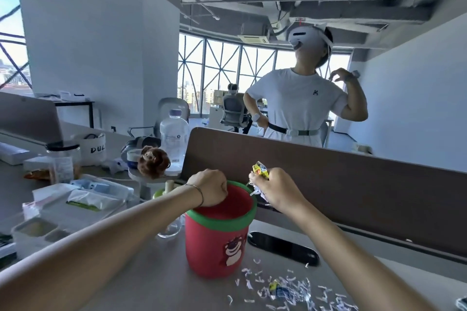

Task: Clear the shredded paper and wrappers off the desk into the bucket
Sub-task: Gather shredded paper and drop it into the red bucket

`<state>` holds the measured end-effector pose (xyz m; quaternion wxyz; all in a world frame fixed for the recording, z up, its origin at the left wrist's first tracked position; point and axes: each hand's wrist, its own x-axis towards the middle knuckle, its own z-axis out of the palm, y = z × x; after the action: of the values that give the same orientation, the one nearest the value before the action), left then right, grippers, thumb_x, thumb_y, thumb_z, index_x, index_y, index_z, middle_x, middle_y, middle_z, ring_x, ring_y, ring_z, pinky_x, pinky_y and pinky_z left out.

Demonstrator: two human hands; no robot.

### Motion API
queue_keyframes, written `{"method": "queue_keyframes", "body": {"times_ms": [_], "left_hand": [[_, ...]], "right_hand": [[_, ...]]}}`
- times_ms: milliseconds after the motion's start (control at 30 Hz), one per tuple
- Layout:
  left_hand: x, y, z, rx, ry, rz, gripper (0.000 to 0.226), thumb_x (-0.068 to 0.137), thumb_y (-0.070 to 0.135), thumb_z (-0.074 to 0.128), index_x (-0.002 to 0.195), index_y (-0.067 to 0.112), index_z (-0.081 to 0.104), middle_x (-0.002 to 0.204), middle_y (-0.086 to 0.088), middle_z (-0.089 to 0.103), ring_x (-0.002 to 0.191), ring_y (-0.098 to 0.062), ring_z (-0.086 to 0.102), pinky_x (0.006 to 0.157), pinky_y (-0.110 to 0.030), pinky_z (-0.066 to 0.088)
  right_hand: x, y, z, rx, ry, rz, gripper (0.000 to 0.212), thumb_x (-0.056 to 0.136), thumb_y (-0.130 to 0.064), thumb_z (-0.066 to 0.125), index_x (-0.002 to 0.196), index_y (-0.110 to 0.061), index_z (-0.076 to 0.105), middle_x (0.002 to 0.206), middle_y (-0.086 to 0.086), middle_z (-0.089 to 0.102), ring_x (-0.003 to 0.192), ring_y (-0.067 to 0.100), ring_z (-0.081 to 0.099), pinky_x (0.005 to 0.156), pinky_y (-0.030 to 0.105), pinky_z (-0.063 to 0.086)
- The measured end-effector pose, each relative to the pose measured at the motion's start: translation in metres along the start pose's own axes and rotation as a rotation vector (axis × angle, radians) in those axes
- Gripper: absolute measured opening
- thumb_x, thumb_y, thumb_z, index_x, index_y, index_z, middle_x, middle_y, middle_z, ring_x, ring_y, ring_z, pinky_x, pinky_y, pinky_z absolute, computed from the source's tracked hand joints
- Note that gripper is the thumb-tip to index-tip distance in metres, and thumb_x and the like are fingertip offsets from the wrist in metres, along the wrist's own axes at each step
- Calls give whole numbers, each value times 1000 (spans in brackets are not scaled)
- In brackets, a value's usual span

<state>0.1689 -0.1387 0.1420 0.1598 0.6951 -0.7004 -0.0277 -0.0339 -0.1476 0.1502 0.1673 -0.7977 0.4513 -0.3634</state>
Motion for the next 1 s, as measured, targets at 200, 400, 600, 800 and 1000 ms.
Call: {"method": "queue_keyframes", "body": {"times_ms": [200,400,600,800,1000], "left_hand": [[-23,-20,-7,-13,60,35,29,86,37,46,85,27,73,93,6,74,89,-22,69,81,-35,56],[-49,-39,-6,-46,123,50,27,85,20,48,100,30,68,103,9,68,97,-20,63,90,-39,49],[-60,-44,-8,-38,97,73,15,88,21,49,93,24,63,96,2,70,92,-26,62,80,-37,42],[-65,-44,-17,-43,135,28,26,81,18,49,93,29,69,99,8,69,93,-21,64,83,-37,55],[-83,-35,-23,-19,136,16,30,78,20,47,92,31,71,100,10,68,93,-21,65,82,-38,57]], "right_hand": [[23,-20,25,-82,-84,28,52,99,-35,59,53,-18,41,43,-6,47,39,9,46,47,29,32],[34,-40,59,-363,-253,-4,39,89,-36,60,60,-13,51,65,8,64,71,34,65,60,38,45],[36,-49,74,-563,-380,-18,22,91,-42,63,85,-21,62,96,7,71,95,35,68,70,35,43],[30,-47,70,-463,-442,20,45,83,-34,66,127,-32,61,125,0,67,116,26,63,91,36,51],[11,-52,47,-380,-368,1,60,78,-27,64,137,-35,58,134,-3,64,118,20,61,93,32,51]]}}
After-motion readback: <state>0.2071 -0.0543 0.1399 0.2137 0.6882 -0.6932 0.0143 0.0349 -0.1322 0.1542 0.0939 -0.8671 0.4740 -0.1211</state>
